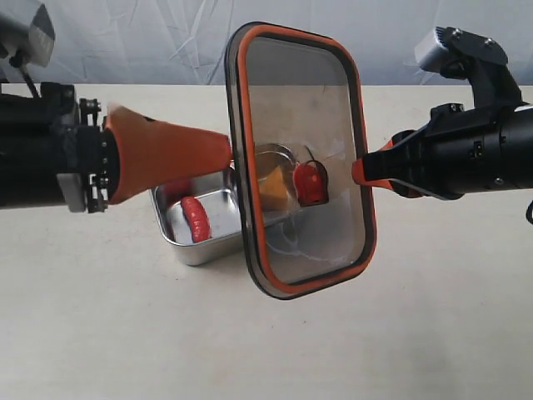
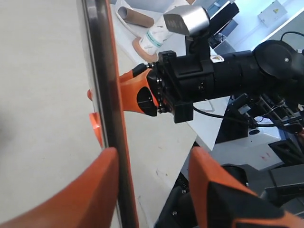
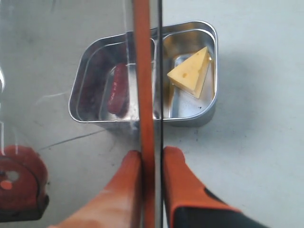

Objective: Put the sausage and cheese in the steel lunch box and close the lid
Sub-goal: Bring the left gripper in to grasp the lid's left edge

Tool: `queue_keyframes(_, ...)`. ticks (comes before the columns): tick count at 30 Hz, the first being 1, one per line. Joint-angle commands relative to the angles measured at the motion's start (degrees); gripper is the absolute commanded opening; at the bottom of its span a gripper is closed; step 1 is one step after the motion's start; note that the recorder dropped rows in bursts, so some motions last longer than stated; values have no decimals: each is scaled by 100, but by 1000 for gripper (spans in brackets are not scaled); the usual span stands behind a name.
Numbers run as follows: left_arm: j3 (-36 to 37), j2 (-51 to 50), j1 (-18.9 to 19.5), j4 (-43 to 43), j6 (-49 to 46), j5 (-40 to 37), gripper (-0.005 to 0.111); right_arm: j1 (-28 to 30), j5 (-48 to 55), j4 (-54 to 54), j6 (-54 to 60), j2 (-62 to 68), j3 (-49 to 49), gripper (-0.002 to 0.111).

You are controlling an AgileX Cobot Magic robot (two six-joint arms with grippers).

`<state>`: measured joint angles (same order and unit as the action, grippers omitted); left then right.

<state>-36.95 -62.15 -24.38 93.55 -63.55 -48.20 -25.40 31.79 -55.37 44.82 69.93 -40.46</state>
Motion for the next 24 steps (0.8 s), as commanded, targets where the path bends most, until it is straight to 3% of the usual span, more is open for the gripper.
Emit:
queue_keyframes(1, -190, -294, -176, 362, -333, 78, 45, -1, -55, -56, 22, -46, 7, -1)
queue_keyframes(14, -302, -772, -672, 640, -1072, 322, 45, -204, -116, -18, 22, -46, 7, -1)
queue_keyframes(24, -455, -772, -672, 640, -1420, 488, 45, -204, -206, -19, -1, -46, 7, -1)
